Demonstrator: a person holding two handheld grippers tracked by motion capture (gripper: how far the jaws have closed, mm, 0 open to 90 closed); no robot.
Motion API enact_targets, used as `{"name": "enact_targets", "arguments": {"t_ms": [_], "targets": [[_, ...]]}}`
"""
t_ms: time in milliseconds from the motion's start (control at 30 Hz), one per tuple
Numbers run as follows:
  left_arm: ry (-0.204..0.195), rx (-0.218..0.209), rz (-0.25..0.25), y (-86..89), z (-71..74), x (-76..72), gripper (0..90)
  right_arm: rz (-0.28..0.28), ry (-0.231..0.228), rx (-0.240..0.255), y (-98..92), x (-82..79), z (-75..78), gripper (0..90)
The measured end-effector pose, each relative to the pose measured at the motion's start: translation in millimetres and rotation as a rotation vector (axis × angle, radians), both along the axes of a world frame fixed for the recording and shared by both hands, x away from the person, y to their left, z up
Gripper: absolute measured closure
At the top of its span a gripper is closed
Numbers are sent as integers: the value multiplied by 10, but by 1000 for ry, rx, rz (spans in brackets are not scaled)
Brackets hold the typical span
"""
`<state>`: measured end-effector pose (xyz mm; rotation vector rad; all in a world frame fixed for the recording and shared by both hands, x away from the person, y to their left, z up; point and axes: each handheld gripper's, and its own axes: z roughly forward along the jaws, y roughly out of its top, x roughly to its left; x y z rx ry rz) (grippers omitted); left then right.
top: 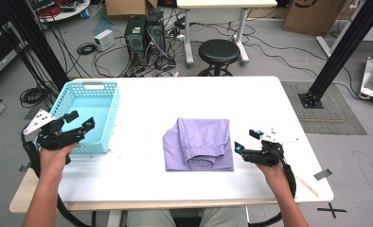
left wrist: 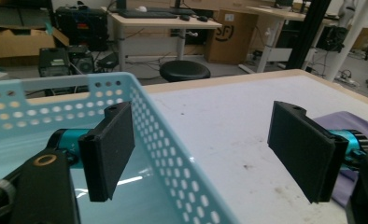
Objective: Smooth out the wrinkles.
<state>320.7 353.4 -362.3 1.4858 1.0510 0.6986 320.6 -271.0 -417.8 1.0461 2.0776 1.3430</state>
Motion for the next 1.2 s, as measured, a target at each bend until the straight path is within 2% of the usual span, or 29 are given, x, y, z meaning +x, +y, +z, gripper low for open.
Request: {"name": "enact_targets", "arguments": {"t_ms": [300, 533, 600, 633, 867, 1000, 1067, 1100, 1133, 1200], "targets": [[32, 10, 107, 429, -22, 16, 268, -13, 2, -1, -10, -17, -5, 212], [76, 2, 223, 711, -172, 33, 287, -14, 7, -8, -5, -22, -24, 213], [78, 0, 236, 737, -189, 34, 287, -11, 11, -15, 3, -26, -34, 213], [93, -1, 264, 811, -231, 37, 287, -9, 13, -16, 8, -27, -40, 213], [129, 4, 299, 998, -303, 71, 307, -8, 13, -21, 43, -26, -43, 213], [182, 5, 310, 1106, -380, 136, 332, -12, 15, -25, 59, -24, -46, 213], [216, -2, 312, 1137, -415, 165, 371, -15, 18, -29, 64, -25, -48, 213], [216, -2, 312, 1137, -415, 165, 398, -15, 18, -30, 65, -24, -50, 213], [243, -9, 312, 1154, -444, 183, 415, -16, 20, -32, 65, -26, -51, 213], [266, -4, 308, 1164, -464, 197, 435, -16, 18, -32, 62, -27, -54, 213]]}}
